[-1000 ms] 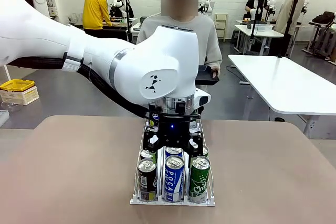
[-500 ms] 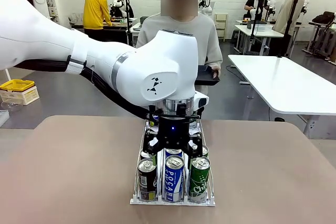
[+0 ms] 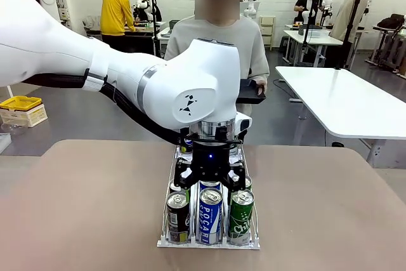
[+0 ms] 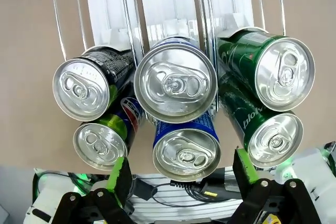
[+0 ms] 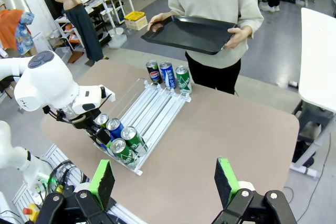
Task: Retrieve and hand over the desired beverage to the person.
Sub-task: Pick up a can of the same type that the person held from the Automatic Can Dispenser.
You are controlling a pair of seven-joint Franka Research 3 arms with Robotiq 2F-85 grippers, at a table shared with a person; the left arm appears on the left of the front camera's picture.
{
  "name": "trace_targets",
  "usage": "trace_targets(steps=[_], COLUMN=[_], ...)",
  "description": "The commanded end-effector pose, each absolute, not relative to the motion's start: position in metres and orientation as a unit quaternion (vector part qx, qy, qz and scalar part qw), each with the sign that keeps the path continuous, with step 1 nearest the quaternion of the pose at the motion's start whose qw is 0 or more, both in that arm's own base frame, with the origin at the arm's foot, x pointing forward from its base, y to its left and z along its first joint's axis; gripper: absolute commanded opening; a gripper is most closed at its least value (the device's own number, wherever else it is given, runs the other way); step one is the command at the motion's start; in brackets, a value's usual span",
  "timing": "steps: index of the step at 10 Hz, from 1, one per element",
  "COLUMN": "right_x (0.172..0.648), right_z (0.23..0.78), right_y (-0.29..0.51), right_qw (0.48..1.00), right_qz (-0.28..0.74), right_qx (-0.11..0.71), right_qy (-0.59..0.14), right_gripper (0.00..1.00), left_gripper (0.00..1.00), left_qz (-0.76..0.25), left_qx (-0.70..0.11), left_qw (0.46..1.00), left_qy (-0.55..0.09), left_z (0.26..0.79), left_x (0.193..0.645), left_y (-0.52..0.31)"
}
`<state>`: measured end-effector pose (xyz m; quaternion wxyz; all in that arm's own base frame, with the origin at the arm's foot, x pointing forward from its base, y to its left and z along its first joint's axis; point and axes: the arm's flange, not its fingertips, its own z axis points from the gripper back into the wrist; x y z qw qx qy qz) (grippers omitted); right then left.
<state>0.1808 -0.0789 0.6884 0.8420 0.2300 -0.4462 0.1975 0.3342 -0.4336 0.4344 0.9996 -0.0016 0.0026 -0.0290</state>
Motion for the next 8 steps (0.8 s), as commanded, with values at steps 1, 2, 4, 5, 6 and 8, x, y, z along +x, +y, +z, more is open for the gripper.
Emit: trace_targets(steps=[1,2,4,5,6,8], right_x=[0.1819,0.1819,0.1819,0.1819,0.1819,0.1819], right_z=[0.6868,0.6868,0.6868,0.6868,0.6868,0.6868], right_y=[-0.0774,-0.0774,-0.0774,-0.0774,-0.0774,-0.0774], right_qw=[0.840,0.840,0.840,0.840,0.840,0.840], right_qz=[0.202,0.202,0.202,0.202,0.202,0.202], right_qx=[0.236,0.236,0.236,0.236,0.236,0.236], right_qy=[-0.444,-0.444,-0.444,-0.444,-0.444,-0.444], right_gripper=[1.00,1.00,1.00,1.00,1.00,1.00], left_gripper=[1.00,1.00,1.00,1.00,1.00,1.00], left_qz=[-0.019,-0.018,-0.012,-0.012,-0.011,-0.008], left_qx=[0.007,0.007,0.011,0.010,0.008,0.007], left_qw=[1.000,1.000,1.000,1.000,1.000,1.000], left_qy=[-0.001,-0.003,-0.018,-0.016,-0.013,-0.012], left_z=[0.4350,0.4345,0.4334,0.4331,0.4329,0.4321], left_x=[0.3337,0.3339,0.3343,0.3339,0.3337,0.3341], left_y=[-0.4420,-0.4412,-0.4404,-0.4403,-0.4400,-0.4395])
